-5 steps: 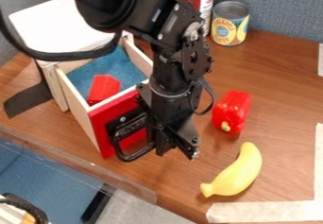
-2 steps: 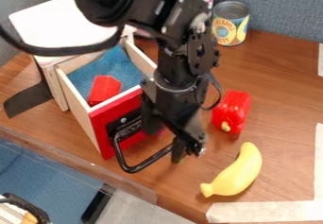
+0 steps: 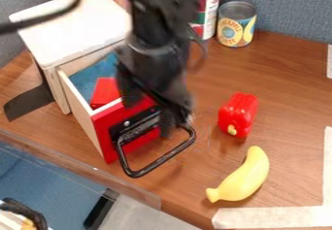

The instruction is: Open the drawer

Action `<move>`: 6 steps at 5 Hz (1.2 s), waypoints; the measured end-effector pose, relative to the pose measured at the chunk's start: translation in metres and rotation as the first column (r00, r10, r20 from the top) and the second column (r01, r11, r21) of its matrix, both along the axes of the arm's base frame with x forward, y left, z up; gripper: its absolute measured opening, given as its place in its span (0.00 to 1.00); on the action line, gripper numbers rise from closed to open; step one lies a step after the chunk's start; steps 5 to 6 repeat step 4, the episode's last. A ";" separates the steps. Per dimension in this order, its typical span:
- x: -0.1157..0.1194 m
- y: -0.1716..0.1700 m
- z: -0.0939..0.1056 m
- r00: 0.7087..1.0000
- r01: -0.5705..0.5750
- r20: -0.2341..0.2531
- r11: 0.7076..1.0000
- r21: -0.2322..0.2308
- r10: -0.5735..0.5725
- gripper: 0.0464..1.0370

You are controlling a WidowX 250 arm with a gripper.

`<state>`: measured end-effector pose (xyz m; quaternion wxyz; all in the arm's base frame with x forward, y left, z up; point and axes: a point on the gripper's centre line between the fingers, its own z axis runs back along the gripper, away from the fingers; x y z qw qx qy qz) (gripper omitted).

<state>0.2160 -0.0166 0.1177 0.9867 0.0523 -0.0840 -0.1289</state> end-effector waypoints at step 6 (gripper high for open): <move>0.032 0.072 0.027 0.976 -0.215 -0.013 0.976 -0.017 0.215 0.96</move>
